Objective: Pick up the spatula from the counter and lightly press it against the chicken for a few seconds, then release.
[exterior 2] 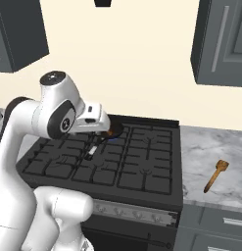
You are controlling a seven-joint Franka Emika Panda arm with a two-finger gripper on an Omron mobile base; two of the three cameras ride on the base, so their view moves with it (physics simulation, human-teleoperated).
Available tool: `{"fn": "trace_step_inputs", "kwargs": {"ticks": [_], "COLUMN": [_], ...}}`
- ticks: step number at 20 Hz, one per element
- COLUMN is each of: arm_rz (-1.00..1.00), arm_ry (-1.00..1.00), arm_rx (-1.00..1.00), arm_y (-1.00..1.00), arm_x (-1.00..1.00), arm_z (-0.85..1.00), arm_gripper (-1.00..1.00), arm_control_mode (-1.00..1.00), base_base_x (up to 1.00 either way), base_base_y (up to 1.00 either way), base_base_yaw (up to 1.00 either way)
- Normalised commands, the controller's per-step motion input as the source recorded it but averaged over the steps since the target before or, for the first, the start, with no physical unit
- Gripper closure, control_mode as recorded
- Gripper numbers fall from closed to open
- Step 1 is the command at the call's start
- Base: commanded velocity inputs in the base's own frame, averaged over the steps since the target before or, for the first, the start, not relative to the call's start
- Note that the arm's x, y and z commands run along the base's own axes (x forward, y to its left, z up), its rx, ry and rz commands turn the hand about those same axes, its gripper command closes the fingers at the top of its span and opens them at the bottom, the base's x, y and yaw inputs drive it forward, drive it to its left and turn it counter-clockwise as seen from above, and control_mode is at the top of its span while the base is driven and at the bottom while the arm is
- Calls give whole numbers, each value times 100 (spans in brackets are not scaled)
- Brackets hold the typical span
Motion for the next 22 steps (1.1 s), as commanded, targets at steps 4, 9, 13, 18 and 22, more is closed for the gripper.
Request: {"fn": "trace_step_inputs", "kwargs": {"ticks": [4,9,13,18,22], "arm_rz": [0,-2,-6,-9,-6], "arm_ry": [0,-2,0,2,0], "arm_rx": [-2,-4,0,0,0], "arm_y": [-37,-34,-29,-29,-31], "arm_x": [-8,-9,0,0,0], "arm_z": [0,0,0,0,0], "arm_gripper": [-100,-100,-100,-100,-100], "arm_control_mode": [-100,-100,-100,-100,-100], "base_base_x": [0,0,0,0,0], "base_base_y": [0,0,0,0,0], "base_base_yaw": [0,0,0,0,0]}}
